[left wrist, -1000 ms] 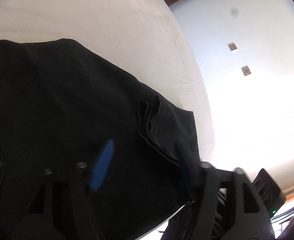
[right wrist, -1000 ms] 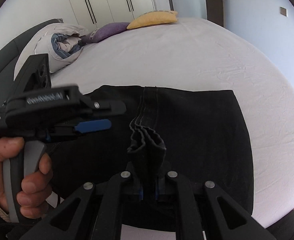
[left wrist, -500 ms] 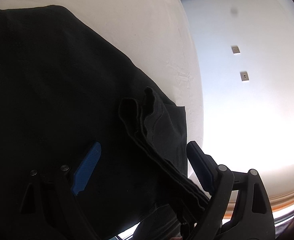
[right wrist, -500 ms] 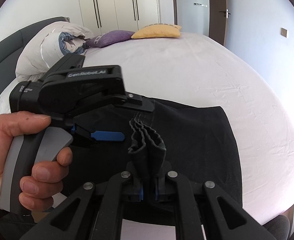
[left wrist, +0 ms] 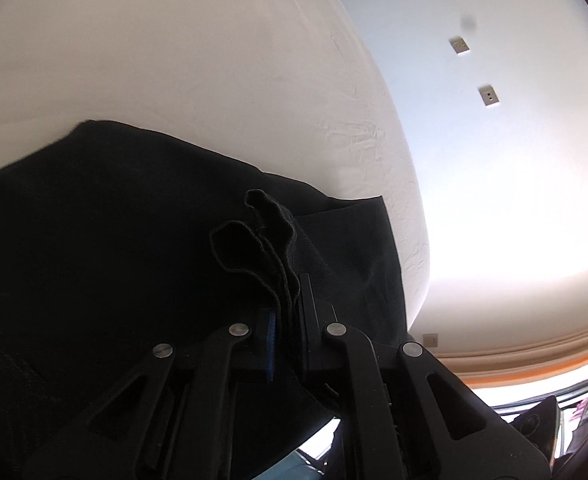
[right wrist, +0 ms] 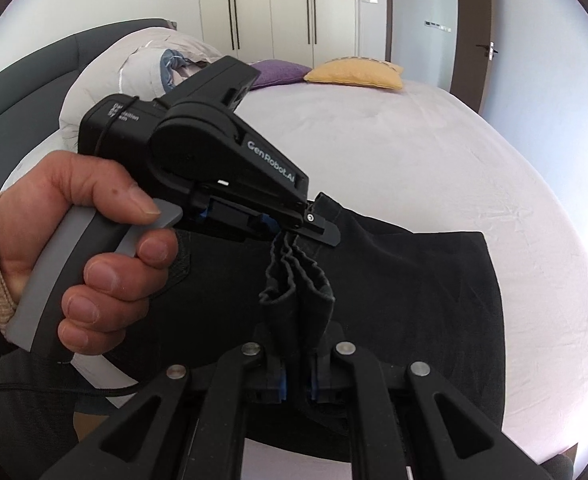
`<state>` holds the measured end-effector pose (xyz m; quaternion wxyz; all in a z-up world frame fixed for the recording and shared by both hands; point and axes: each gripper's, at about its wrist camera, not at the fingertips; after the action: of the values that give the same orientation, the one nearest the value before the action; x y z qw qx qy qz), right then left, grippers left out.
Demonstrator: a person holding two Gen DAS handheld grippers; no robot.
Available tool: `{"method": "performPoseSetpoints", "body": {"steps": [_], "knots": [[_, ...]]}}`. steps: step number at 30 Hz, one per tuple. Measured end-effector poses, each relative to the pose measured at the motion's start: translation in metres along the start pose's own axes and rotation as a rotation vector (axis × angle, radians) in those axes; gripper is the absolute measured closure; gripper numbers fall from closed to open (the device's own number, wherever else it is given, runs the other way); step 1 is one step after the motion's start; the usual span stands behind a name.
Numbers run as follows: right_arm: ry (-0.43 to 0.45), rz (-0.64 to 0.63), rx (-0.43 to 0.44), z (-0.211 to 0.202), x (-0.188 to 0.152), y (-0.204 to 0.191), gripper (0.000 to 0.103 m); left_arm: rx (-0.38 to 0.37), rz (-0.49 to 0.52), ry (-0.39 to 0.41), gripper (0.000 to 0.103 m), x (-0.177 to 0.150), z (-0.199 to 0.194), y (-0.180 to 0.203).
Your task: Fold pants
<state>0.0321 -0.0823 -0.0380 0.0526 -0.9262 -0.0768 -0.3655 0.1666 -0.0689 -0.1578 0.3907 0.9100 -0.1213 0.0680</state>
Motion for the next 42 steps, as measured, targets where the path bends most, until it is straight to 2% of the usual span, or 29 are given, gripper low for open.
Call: {"method": "performPoseSetpoints", "body": {"steps": [5, 13, 14, 21, 24, 27, 29, 30, 32, 33, 36, 39, 42], "knots": [[-0.031, -0.071, 0.055, 0.025, 0.008, -0.037, 0.094, 0.062, -0.009, -0.013, 0.096, 0.003, -0.017, -0.031], [-0.084, -0.138, 0.101, 0.054, 0.012, -0.079, 0.094, 0.099, -0.044, -0.004, 0.096, -0.003, -0.04, -0.072], [-0.089, -0.145, 0.102, 0.057, 0.013, -0.082, 0.094, 0.102, -0.049, -0.003, 0.096, -0.004, -0.03, -0.064], [-0.153, -0.175, 0.109, 0.084, 0.017, -0.094, 0.093, 0.118, -0.061, -0.009, 0.095, -0.003, -0.034, -0.069], [-0.193, -0.158, 0.134, 0.096, 0.013, -0.091, 0.086, 0.112, -0.065, -0.01, 0.094, -0.009, -0.038, -0.076], [-0.215, -0.126, 0.202, 0.097, 0.005, -0.087, 0.071, 0.143, -0.04, -0.012, 0.089, -0.007, -0.045, -0.07], [-0.224, -0.096, 0.267, 0.093, 0.005, -0.084, 0.054, 0.185, -0.019, -0.006, 0.087, -0.013, -0.053, -0.068], [-0.228, -0.077, 0.299, 0.091, 0.006, -0.082, 0.053, 0.216, -0.013, 0.003, 0.087, -0.011, -0.066, -0.068], [-0.24, -0.032, 0.356, 0.084, 0.007, -0.074, 0.053, 0.263, -0.013, 0.025, 0.087, -0.006, -0.088, -0.072], [-0.243, -0.003, 0.393, 0.08, 0.008, -0.068, 0.053, 0.273, -0.023, 0.042, 0.087, -0.002, -0.11, -0.089], [-0.224, 0.106, 0.518, 0.064, 0.016, -0.033, 0.053, 0.324, -0.028, 0.112, 0.087, 0.0, -0.14, -0.089], [-0.17, 0.282, 0.607, 0.057, 0.033, 0.036, 0.053, 0.267, 0.03, 0.155, 0.087, -0.005, -0.153, -0.067], [-0.152, 0.478, 0.69, 0.073, 0.047, 0.112, 0.052, 0.182, 0.101, 0.132, 0.087, -0.021, -0.128, -0.031]]}}
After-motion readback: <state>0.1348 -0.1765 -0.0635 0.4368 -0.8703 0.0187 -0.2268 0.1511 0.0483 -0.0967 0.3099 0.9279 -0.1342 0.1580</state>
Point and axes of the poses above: each gripper's, at about its wrist camera, not at the fingertips, and z roughly the way its jaws point, y to its right, x to its top, and after that the axes turned 2 degrees about z, right-handed
